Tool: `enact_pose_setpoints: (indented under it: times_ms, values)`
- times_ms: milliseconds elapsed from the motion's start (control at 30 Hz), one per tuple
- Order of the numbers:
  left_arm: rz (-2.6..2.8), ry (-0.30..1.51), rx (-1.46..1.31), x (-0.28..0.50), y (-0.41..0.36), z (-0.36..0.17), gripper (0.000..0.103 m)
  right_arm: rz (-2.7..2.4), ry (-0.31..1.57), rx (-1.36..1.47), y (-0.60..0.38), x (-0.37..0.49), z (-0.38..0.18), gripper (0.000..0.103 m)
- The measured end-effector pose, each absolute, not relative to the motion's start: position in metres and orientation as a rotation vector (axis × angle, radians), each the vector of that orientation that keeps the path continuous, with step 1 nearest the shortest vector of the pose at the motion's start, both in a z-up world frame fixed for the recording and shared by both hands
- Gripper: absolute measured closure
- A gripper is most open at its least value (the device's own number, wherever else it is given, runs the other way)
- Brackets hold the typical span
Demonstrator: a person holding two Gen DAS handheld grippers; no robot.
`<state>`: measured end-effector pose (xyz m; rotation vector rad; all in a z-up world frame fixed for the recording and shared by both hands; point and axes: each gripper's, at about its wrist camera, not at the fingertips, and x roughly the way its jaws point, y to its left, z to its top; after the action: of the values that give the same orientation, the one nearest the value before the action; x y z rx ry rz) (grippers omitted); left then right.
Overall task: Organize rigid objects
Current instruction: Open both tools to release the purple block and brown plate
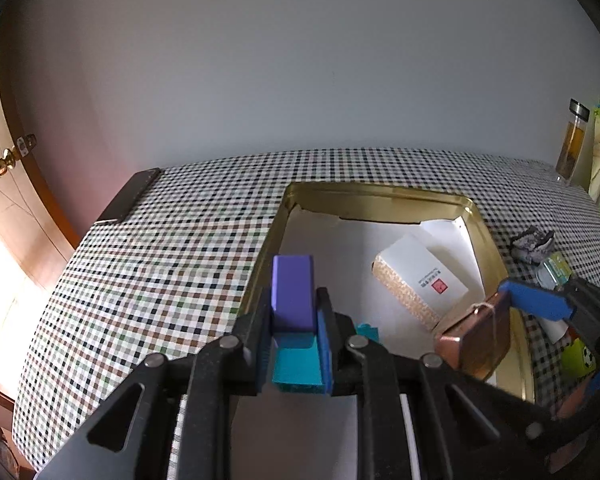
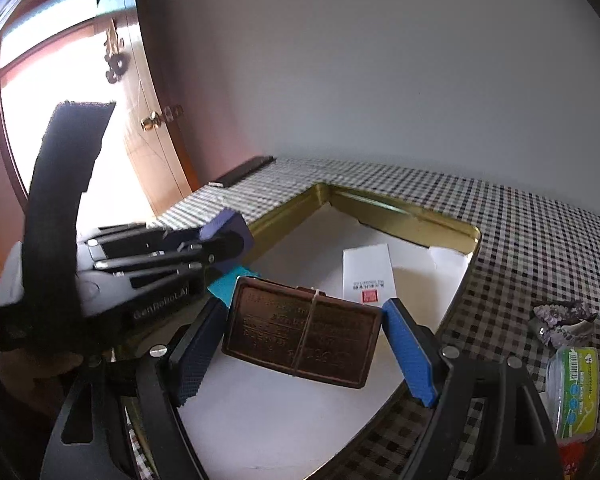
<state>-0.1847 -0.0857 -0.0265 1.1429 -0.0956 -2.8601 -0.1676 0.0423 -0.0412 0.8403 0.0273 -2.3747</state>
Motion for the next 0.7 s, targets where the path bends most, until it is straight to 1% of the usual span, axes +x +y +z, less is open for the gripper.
enact_pose_setpoints:
  times_ms: [333, 367, 433, 467, 500, 600, 667, 700]
  values:
    - [-2.855, -0.127, 1.261, -0.202, -0.071, -0.03, 0.084, -2.393, 0.12, 0.936, 0.036, -0.179, -0.054, 0.021]
    - [-2.851, -0.14, 1.26, -0.204, -0.069, -0.03, 0.083, -2.394, 0.125, 0.938, 0.035, -0.178, -0.054, 0.021]
    - [-2.847, -0.149, 1.231, -0.204, -0.068, -0.026, 0.062, -2.396, 0.132, 0.938, 0.035, -0.178, -0.055, 0.021]
    - [-2.849, -0.148, 1.21, -0.203, -0.069, -0.025, 0.047, -2.399, 0.132, 0.933, 0.035, -0.177, -0.055, 0.021]
    - [-2.852, -0.148, 1.193, -0.202, -0.069, -0.024, 0.042, -2.399, 0.124, 0.927, 0.036, -0.176, -0.055, 0.02]
    - [-2.862, -0.138, 1.159, -0.198, -0.071, -0.02, 0.043, -2.406, 0.096, 0.902, 0.04, -0.172, -0.052, 0.018]
    - [-2.866, -0.113, 1.131, -0.192, -0.074, -0.018, 0.034, -2.417, 0.079, 0.881, 0.046, -0.166, -0.05, 0.017]
    - [-2.866, -0.102, 1.117, -0.189, -0.076, -0.017, 0.032, -2.422, 0.073, 0.871, 0.049, -0.163, -0.048, 0.016]
